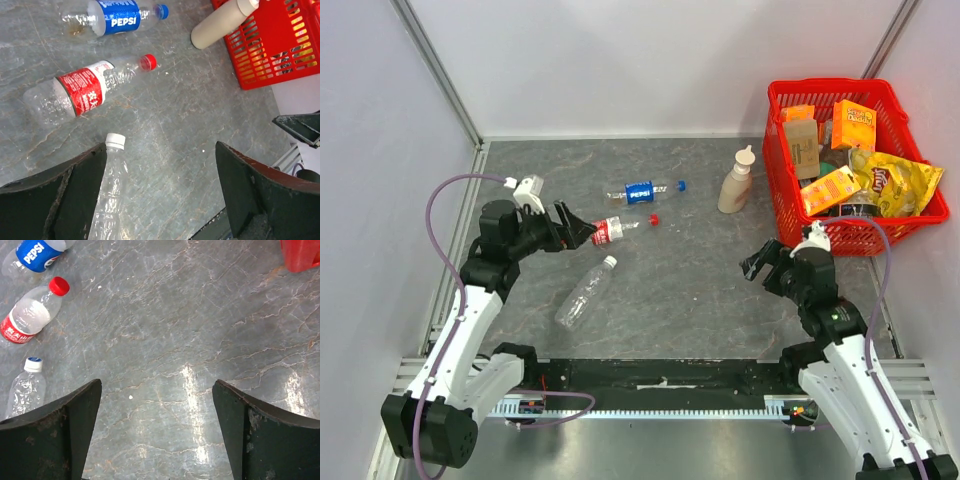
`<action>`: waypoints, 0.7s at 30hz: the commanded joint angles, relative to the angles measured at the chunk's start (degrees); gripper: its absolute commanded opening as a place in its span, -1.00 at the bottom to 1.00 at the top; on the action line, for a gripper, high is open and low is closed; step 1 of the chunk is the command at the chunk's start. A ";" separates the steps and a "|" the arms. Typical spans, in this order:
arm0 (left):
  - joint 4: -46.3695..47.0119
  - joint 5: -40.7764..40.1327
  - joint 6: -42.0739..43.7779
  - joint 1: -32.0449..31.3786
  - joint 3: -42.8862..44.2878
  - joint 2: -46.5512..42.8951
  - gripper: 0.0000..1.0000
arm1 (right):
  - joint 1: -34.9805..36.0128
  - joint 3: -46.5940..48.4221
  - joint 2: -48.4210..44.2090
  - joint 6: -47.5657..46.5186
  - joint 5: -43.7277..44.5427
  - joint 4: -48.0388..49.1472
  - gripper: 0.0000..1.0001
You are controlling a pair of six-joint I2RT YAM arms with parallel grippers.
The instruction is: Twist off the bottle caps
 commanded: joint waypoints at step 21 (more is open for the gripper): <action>-33.81 -5.87 12.05 -0.82 12.15 18.97 0.82 | 25.70 32.34 40.16 -13.26 11.76 8.99 0.96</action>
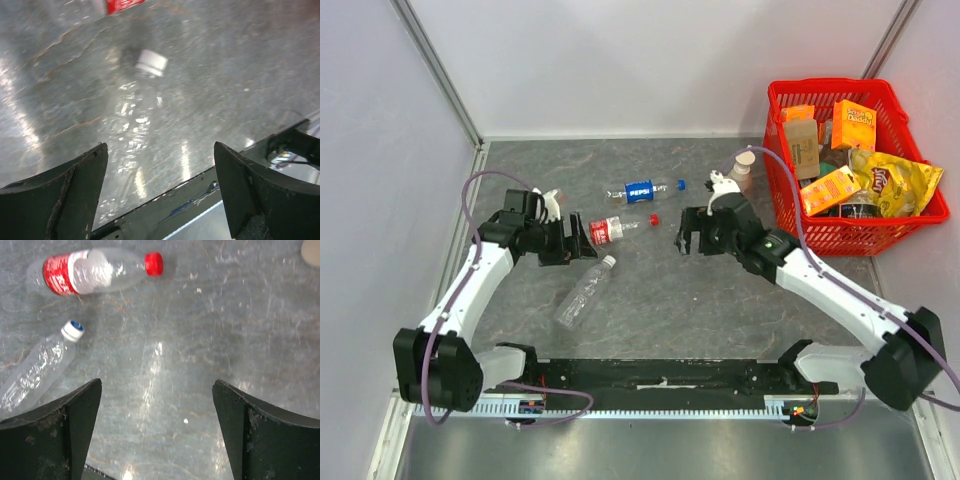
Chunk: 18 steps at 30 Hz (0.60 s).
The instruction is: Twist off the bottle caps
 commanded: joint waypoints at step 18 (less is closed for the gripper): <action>-20.37 -27.35 -5.08 -20.86 4.40 13.22 0.85 | 0.47 13.00 14.33 -9.21 3.06 5.99 0.96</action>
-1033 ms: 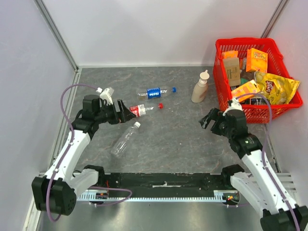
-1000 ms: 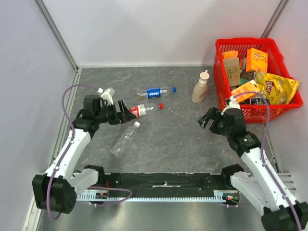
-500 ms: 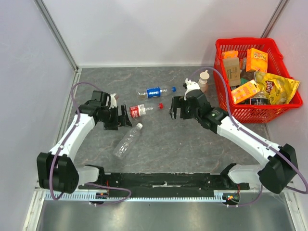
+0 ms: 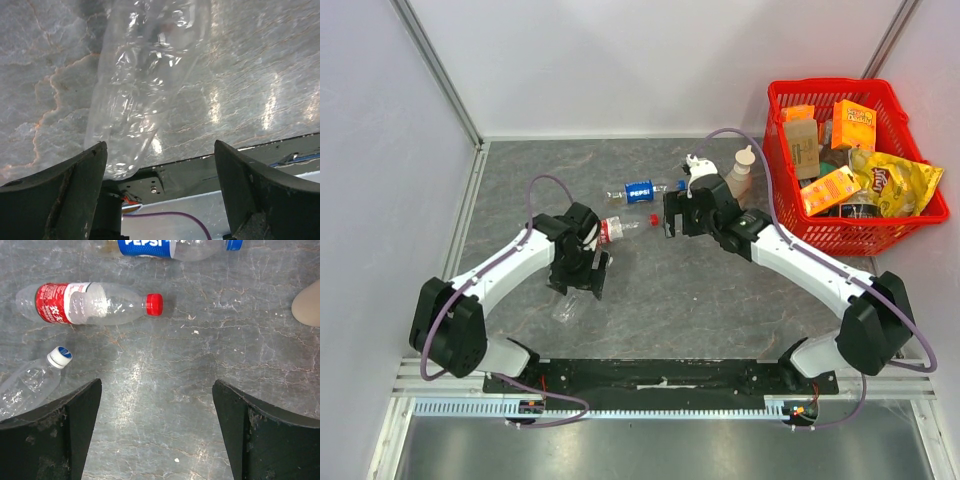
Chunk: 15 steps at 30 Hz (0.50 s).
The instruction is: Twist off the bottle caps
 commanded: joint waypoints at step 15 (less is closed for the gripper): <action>2.14 -7.81 -8.08 -5.59 -0.41 12.25 0.66 | -6.44 2.22 2.18 -0.55 -8.14 3.40 0.96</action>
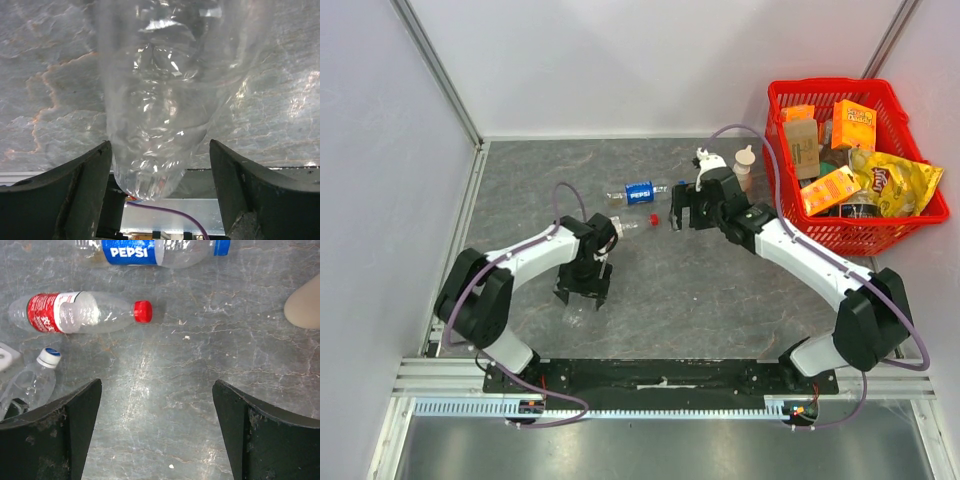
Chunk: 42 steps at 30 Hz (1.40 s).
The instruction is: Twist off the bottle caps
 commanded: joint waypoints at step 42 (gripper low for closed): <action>27.81 14.31 22.76 -6.12 16.93 -21.52 -0.13 | -11.28 5.03 -12.33 11.65 -39.07 25.66 0.96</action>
